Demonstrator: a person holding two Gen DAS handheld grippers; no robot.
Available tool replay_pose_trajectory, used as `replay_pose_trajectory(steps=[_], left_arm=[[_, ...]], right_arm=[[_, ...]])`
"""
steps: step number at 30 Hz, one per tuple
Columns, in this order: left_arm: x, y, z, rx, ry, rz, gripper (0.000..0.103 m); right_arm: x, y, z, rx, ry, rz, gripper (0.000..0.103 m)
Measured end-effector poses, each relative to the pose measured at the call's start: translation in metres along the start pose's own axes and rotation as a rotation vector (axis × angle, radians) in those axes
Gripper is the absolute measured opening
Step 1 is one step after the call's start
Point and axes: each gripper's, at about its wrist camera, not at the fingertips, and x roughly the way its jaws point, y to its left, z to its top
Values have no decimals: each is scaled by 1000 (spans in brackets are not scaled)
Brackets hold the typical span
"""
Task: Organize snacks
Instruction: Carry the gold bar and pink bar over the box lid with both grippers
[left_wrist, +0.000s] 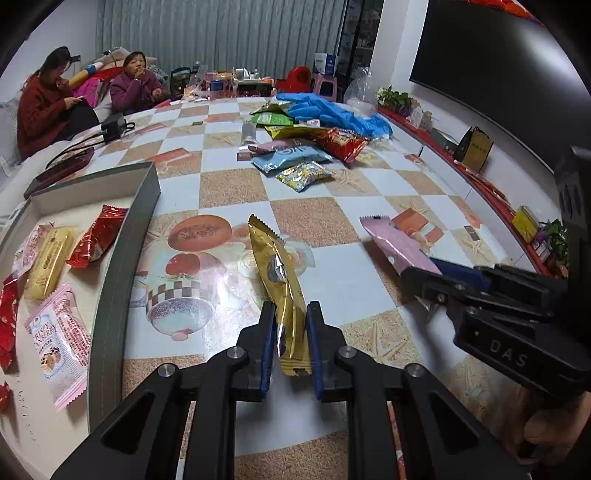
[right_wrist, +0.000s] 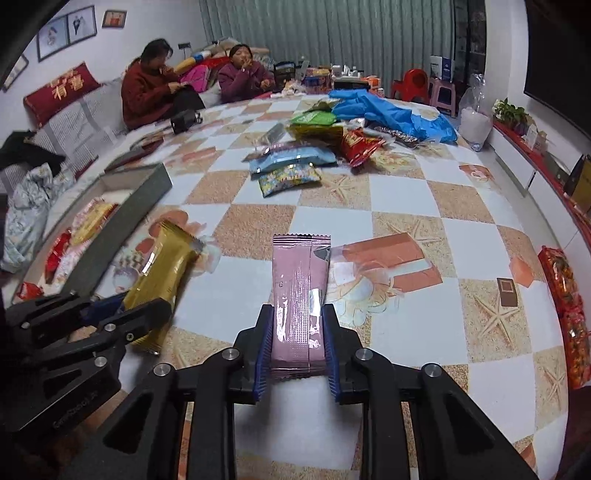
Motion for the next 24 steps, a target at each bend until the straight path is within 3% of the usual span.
replay_pose_trajectory(steps=[7,16,21,24], left_arm=[[-5,3,-3,-15,17,22,17],[-29,-5,-5,43,-3,86,14],[-42,1,-4,38,-24,69,13],[-47,8,-6,16,-21,6,13]], right_arm=[[-16,11,-9,-3,-17,24,27],[-30,17,-9,33,-38,71,27],[-41,33,-7,-1,-62,93,27],[-40,39,-6,-9,-61,98,27]])
